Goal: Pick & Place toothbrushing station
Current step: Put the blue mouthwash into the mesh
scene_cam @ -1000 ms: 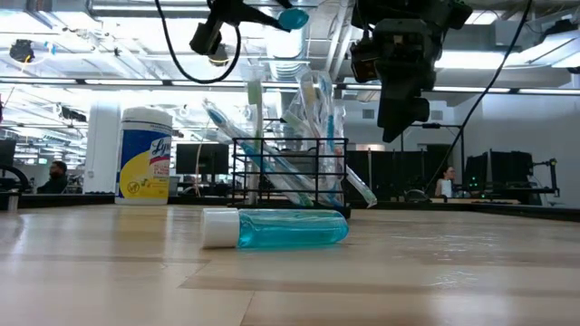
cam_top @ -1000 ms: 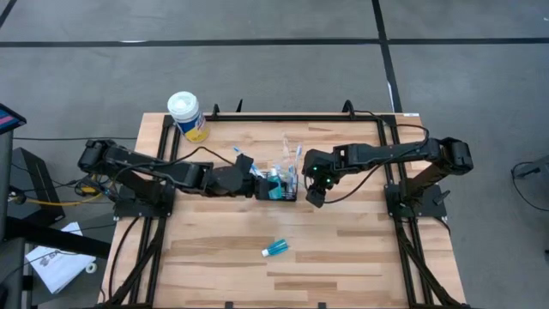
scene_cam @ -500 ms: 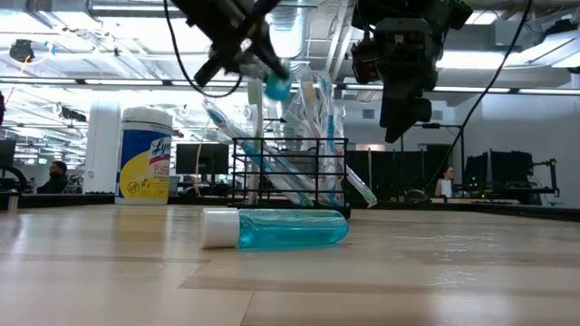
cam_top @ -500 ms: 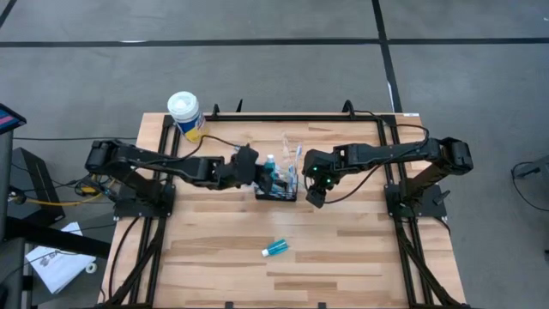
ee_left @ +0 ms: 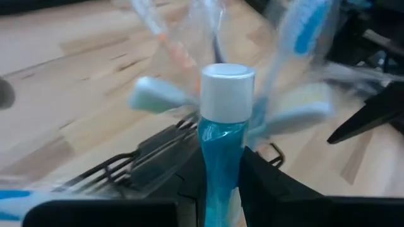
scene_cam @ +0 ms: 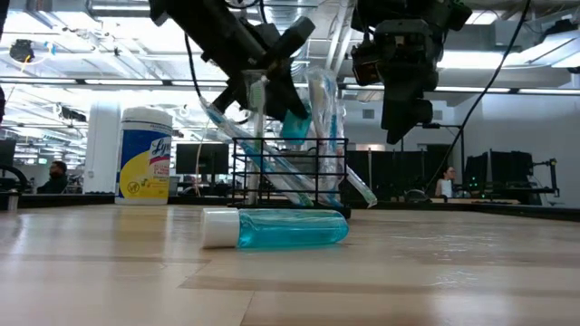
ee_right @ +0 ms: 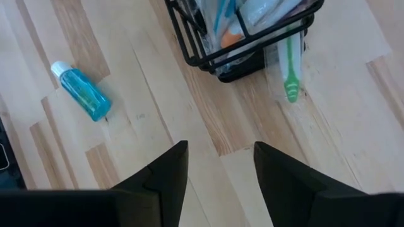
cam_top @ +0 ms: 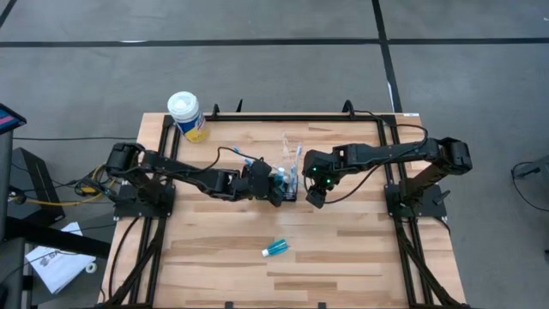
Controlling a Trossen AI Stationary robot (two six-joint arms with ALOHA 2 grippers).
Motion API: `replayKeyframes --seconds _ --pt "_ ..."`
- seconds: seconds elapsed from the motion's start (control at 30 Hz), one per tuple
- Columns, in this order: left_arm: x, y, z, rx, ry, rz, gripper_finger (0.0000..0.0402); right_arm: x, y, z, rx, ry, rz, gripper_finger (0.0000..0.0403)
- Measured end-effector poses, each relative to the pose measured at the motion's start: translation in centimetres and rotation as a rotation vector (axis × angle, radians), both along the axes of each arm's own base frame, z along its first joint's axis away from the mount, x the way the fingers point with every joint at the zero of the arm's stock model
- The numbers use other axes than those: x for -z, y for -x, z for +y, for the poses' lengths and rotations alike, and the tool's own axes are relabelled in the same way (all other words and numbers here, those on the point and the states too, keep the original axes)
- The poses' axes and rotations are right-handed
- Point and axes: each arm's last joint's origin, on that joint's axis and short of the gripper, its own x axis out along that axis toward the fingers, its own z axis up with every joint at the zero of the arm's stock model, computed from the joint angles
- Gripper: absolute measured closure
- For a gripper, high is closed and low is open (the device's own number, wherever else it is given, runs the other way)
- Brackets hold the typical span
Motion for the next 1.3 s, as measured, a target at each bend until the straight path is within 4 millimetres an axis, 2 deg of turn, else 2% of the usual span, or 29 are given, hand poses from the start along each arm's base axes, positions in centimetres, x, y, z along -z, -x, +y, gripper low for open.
replayKeyframes --seconds 0.3,0.4,0.7,0.87,1.07,1.23,1.3 --pt "0.1 0.0 0.0 0.01 -0.028 0.015 0.0338 0.0 0.0 0.0 -0.001 -0.002 0.0 0.0231" --pt "0.2 0.0 0.0 0.009 -0.03 0.023 0.0303 0.0 0.0 0.0 -0.001 -0.002 0.0 0.0233" --pt "0.2 0.0 0.0 0.028 -0.001 0.023 0.0162 0.0 0.0 0.0 -0.001 -0.002 0.0 0.0232" --pt "0.0 -0.2 -0.1 0.04 0.005 -0.002 0.0113 0.0 0.0 0.0 -0.002 -0.006 0.0 0.0232" --pt "-4.2 0.5 0.2 0.04 -0.101 -0.172 0.011 0.0 0.0 0.0 -0.005 -0.009 -0.003 0.023" --pt "-8.4 3.3 0.9 0.05 -0.19 -0.215 0.0123 0.0 0.0 0.3 -0.059 -0.071 -0.006 0.0226" --pt "-9.7 4.7 1.2 0.051 -0.203 -0.216 0.0128 0.1 0.1 1.0 -0.103 -0.106 0.005 0.0225"
